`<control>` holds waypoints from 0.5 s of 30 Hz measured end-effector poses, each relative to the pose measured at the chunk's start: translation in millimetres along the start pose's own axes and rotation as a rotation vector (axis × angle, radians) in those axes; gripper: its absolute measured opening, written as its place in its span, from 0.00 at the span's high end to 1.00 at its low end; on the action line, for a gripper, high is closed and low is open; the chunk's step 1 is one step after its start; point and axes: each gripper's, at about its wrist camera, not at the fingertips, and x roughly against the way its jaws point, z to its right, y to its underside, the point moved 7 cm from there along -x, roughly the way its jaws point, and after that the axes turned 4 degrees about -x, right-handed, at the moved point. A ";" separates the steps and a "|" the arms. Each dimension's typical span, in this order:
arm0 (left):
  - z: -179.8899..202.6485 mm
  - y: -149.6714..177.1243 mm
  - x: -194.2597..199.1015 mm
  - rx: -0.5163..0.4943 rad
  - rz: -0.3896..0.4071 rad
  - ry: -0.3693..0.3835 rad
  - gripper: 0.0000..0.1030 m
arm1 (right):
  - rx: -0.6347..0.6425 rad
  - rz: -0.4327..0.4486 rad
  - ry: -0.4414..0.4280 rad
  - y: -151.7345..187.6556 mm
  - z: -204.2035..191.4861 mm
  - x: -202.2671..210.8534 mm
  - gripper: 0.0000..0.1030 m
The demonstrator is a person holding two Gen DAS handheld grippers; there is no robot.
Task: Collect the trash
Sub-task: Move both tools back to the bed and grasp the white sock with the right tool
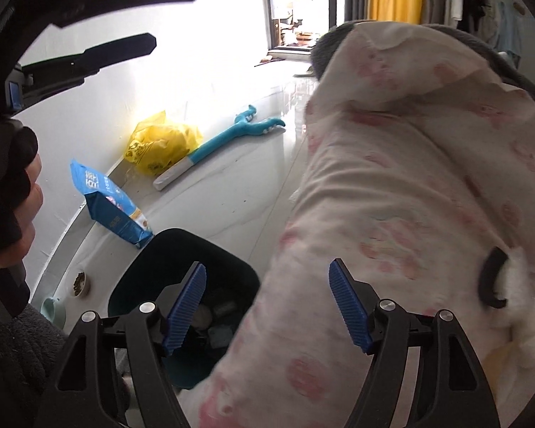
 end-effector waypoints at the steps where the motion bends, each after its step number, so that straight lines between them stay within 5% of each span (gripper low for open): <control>1: 5.3 0.5 -2.6 -0.005 -0.002 0.003 0.13 | -0.001 0.014 0.007 0.1 6.4 5.1 0.25; 15: 71.3 18.7 -35.4 -0.076 -0.072 0.067 0.11 | -0.032 0.141 0.142 8.8 94.2 59.9 0.19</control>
